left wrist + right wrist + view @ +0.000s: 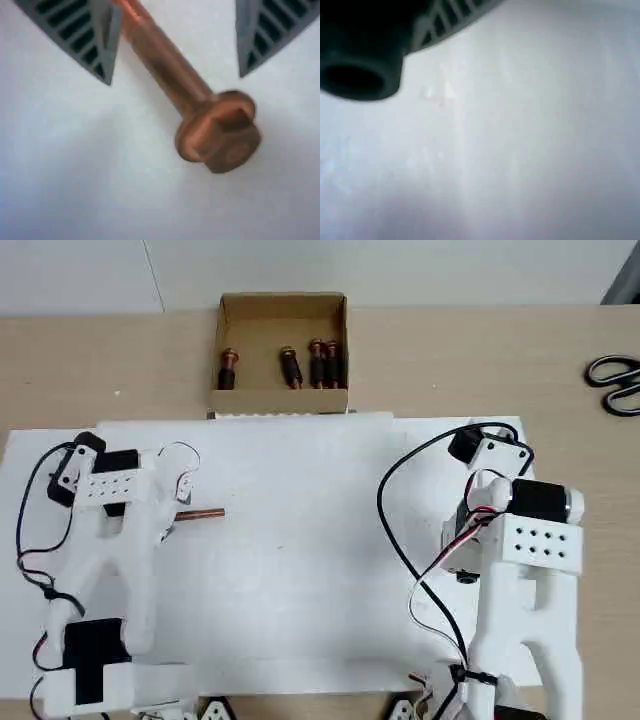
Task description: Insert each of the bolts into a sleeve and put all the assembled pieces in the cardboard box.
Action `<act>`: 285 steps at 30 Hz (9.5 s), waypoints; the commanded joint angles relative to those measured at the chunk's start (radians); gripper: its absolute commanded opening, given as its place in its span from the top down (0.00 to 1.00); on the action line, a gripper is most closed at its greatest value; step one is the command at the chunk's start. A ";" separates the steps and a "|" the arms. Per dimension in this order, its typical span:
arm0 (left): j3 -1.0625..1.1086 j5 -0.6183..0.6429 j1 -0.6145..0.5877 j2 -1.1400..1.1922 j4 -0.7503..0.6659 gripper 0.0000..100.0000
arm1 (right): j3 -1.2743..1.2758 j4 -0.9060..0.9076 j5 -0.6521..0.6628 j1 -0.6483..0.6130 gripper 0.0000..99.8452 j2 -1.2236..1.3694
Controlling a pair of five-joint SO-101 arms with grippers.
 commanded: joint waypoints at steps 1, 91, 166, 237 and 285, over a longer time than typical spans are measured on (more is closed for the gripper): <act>0.018 -0.006 -0.006 -0.005 -0.057 0.84 | -0.048 0.008 -0.008 0.012 1.00 -0.010; -0.579 -0.720 -0.104 0.457 0.387 0.99 | -0.052 0.005 -0.003 0.047 1.00 -0.013; 0.305 -0.732 0.061 -1.755 0.003 0.99 | 0.672 -0.409 -0.003 -0.542 1.00 -1.277; 0.898 -0.462 0.364 -1.752 -0.499 0.99 | 1.123 -0.917 0.107 -0.868 1.00 -1.283; 0.811 -0.465 0.580 -1.751 -0.305 0.99 | 1.123 -0.914 0.055 -0.929 1.00 -1.283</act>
